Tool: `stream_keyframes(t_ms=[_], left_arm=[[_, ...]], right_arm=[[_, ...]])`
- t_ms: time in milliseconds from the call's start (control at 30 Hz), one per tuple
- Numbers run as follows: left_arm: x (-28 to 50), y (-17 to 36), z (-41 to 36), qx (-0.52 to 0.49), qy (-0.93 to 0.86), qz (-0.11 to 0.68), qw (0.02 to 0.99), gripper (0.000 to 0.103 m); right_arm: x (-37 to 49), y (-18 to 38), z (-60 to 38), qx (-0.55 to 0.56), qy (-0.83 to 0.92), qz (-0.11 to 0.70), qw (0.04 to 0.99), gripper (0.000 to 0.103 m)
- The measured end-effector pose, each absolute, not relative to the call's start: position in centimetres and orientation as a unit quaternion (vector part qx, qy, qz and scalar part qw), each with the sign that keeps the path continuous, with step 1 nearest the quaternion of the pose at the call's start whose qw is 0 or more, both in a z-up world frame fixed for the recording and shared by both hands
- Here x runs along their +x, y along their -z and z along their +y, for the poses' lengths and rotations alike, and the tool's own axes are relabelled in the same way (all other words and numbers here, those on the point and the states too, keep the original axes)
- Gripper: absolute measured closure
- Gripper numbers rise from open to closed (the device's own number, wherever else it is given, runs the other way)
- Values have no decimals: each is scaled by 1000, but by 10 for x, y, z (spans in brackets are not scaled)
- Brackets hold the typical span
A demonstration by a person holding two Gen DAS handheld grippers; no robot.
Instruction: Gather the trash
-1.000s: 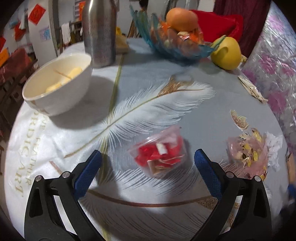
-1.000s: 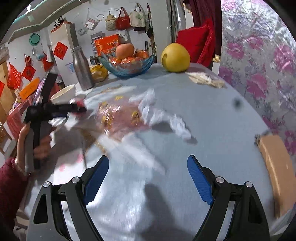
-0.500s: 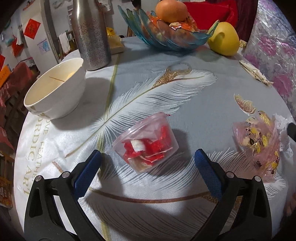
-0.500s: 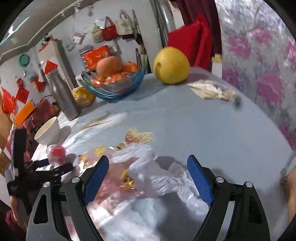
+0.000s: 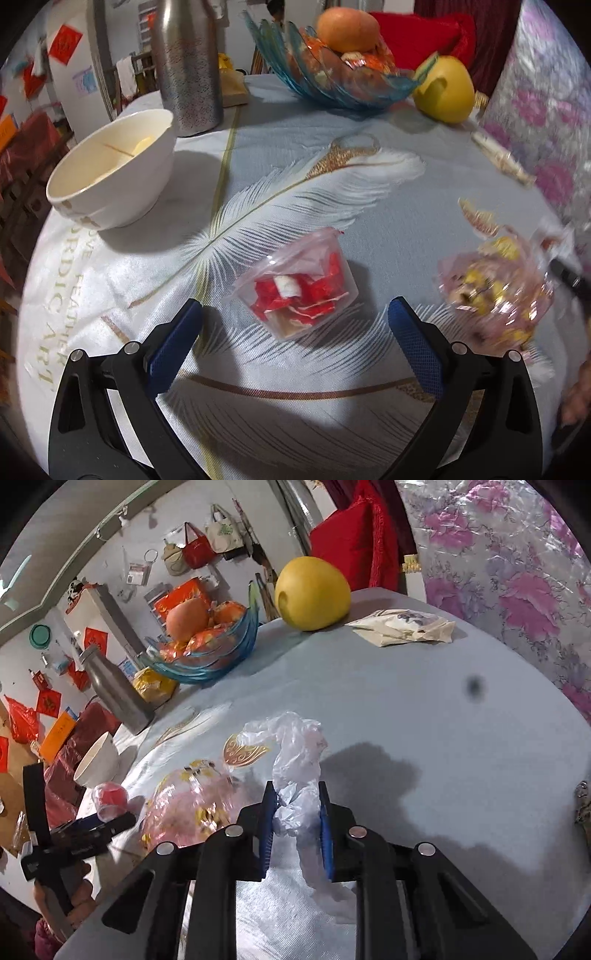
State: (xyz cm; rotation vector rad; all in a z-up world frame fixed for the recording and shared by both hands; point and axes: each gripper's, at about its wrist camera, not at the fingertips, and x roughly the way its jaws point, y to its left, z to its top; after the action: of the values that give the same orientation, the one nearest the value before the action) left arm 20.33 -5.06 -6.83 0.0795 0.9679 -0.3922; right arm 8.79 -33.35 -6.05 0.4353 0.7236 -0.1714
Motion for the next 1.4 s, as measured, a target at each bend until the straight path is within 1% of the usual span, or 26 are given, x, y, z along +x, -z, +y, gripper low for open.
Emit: stream_keyframes(t_ms=[67,167,433,467,500,533,567,600,633,833,1000,1167,1267,1400], left_arm=[[206,67,-45,15,190,462,866,7],[210,65,-41,-6,188,462,867,7],[224,65,-50,4,161,456,875,7],[225,65,-51,6,161,456,875,8],[225,65,-51,8,161,455,876,11],[225,65,-51,9,162,454,876,18],[225,65,-51,10,166,454,875,28],[224,64,-51,14,167,451,877,34],[223,64,-51,18,178,448,876,44],[202,53,-44,1,211,436,875,45],[169,36,-43,2,237,408,882,45],[129,19,-52,42,233,352,906,45],[106,14,-56,51,241,334,910,45],[66,11,-55,45,266,324,907,44]], right_arm=[[90,63,-329,196,86,361,908,75],[91,62,-326,187,86,362,909,75],[94,65,-328,193,85,373,904,74],[94,65,-328,194,85,374,903,73],[94,66,-329,196,85,375,902,73],[94,67,-330,199,85,375,901,72],[94,67,-331,202,85,375,901,72],[94,68,-333,206,84,374,900,72],[94,68,-334,209,83,373,900,72],[92,68,-338,221,76,362,902,72],[90,66,-338,223,72,355,905,73],[79,60,-336,222,74,334,913,80],[62,57,-334,227,73,321,917,82],[21,50,-322,228,63,311,921,82]])
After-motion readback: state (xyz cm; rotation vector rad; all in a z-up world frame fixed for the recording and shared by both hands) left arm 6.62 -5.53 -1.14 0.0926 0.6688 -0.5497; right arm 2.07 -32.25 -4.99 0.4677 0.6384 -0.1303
